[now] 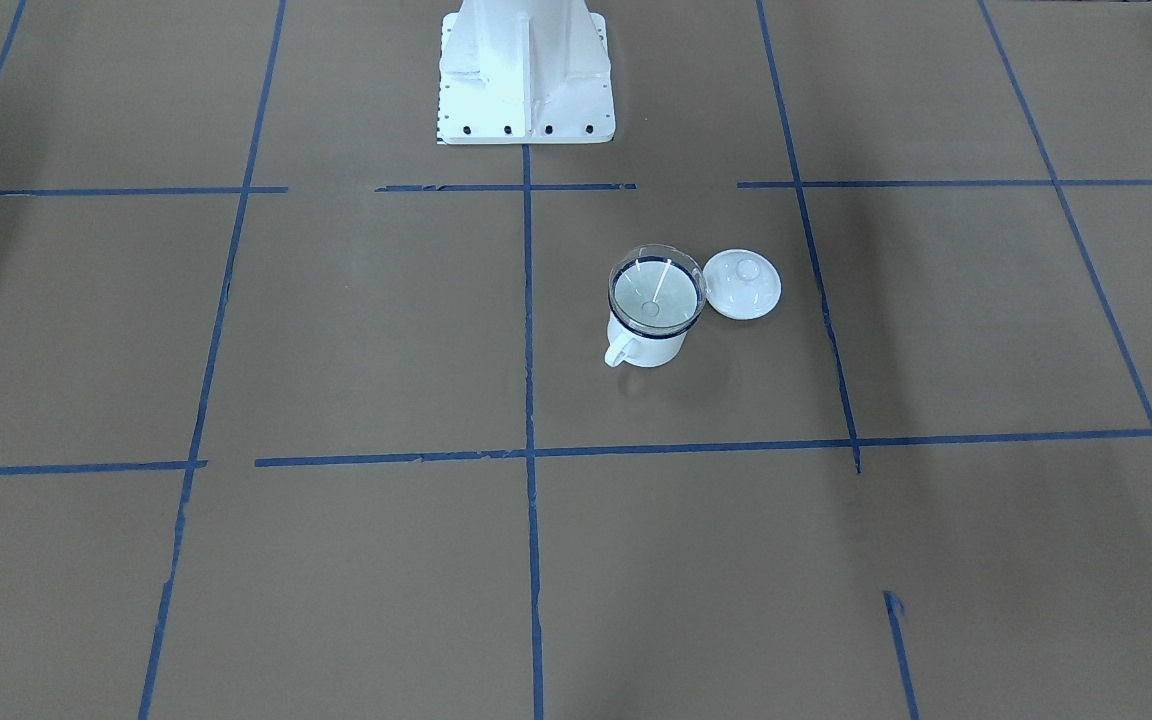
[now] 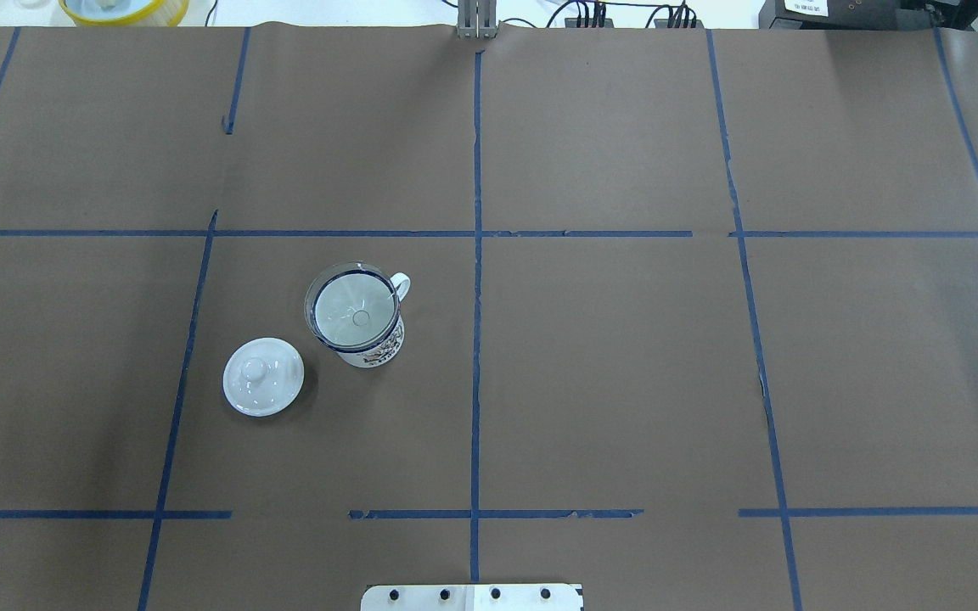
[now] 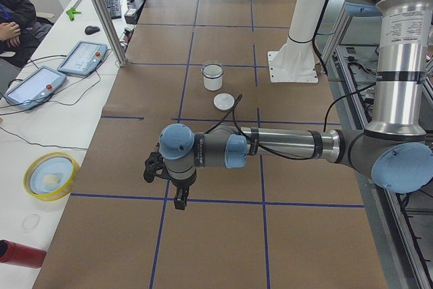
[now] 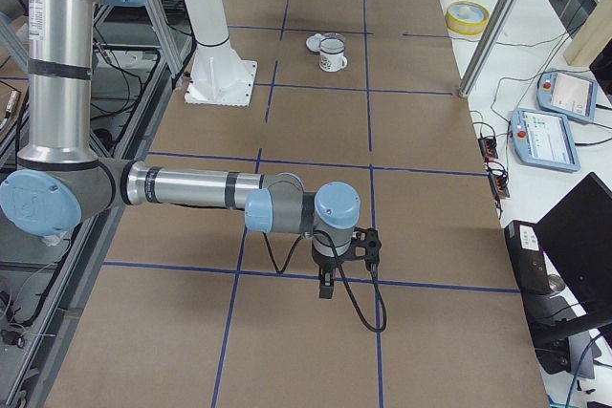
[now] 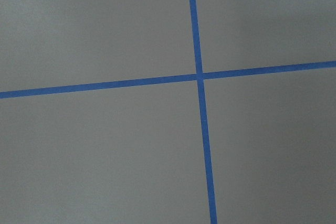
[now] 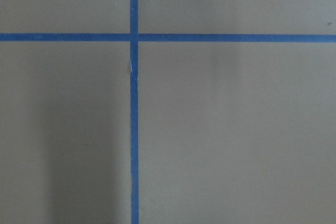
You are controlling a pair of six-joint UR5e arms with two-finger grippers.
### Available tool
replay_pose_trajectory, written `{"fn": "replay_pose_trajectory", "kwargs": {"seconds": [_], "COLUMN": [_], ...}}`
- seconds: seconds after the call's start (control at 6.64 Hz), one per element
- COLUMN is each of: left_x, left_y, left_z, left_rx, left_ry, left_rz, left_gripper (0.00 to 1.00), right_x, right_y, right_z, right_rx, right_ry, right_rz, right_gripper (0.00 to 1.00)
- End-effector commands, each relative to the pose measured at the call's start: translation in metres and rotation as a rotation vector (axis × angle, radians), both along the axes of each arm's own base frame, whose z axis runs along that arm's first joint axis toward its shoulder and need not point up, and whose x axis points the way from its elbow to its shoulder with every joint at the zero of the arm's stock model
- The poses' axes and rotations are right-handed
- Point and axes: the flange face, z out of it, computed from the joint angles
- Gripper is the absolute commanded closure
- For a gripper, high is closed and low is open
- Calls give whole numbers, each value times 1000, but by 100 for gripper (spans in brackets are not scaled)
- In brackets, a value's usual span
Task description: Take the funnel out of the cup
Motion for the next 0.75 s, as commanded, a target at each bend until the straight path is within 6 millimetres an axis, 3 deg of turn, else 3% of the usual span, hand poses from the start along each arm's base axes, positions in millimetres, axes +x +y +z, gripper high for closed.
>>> {"fn": "replay_pose_trajectory", "kwargs": {"seconds": [0.0,0.3,0.45,0.6], "left_x": [2,3,3,2], "left_y": [-1,-1,-7,-17], "left_z": [-3,-5,-20,-53], "left_rx": [9,12,43,113], "left_ry": [1,-1,-4,-16], "left_rz": [6,6,8,8], "left_gripper": [0,0,0,0], "right_x": [0,0,0,0], "right_y": [0,0,0,0], "right_z": [0,0,0,0], "right_rx": [0,0,0,0], "right_ry": [0,0,0,0], "right_rz": [0,0,0,0], "right_gripper": [0,0,0,0]}}
